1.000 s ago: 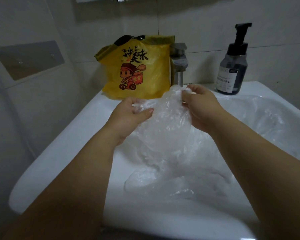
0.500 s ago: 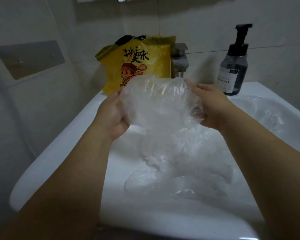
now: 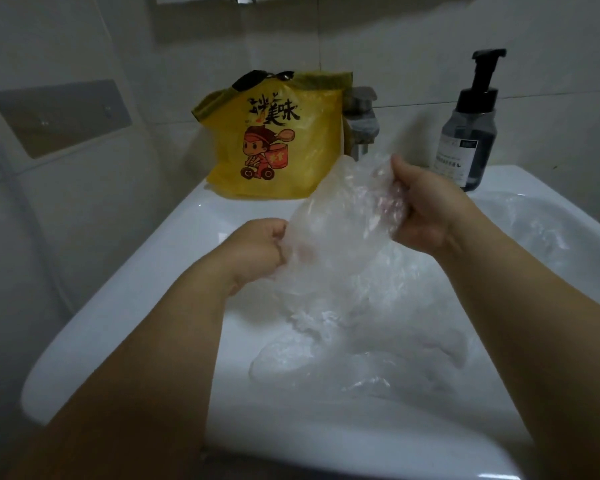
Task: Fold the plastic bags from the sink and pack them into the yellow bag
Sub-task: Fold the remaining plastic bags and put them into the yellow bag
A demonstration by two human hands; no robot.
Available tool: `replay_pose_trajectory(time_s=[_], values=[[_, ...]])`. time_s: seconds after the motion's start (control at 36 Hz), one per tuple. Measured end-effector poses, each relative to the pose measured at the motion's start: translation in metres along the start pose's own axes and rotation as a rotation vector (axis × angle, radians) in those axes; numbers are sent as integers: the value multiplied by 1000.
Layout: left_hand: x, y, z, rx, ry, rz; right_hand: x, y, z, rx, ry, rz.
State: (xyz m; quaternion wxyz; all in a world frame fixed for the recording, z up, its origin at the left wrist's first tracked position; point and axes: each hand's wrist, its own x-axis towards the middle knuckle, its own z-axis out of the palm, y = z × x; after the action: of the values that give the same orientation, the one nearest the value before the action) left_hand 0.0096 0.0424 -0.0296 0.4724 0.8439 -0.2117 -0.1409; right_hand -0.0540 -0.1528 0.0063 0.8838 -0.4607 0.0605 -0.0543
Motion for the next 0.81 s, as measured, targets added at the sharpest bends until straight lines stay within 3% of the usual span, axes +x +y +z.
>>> replay_pose_trajectory(time_s=[0.19,0.25,0.33,0.42,0.53,0.58,0.72,0.81], values=[[8,-9,0,326,150,22,0,-3,-7,-89,-179,16],[4,1,3,225,270,180,1,0,-7,-210,-233,24],[-4,22,5,-170,432,368,-1,4,-1,-307,-308,32],[-9,32,5,-387,354,294,-2,6,3,-304,-342,12],[-12,28,17,-213,64,267,-1,11,5,-345,-351,9],[-13,26,20,-190,1,262,-1,11,6,-338,-337,15],[-15,23,18,-90,-10,210,1,11,3,-357,-139,39],[-9,20,18,-120,125,202,-1,9,3,-277,-3,40]])
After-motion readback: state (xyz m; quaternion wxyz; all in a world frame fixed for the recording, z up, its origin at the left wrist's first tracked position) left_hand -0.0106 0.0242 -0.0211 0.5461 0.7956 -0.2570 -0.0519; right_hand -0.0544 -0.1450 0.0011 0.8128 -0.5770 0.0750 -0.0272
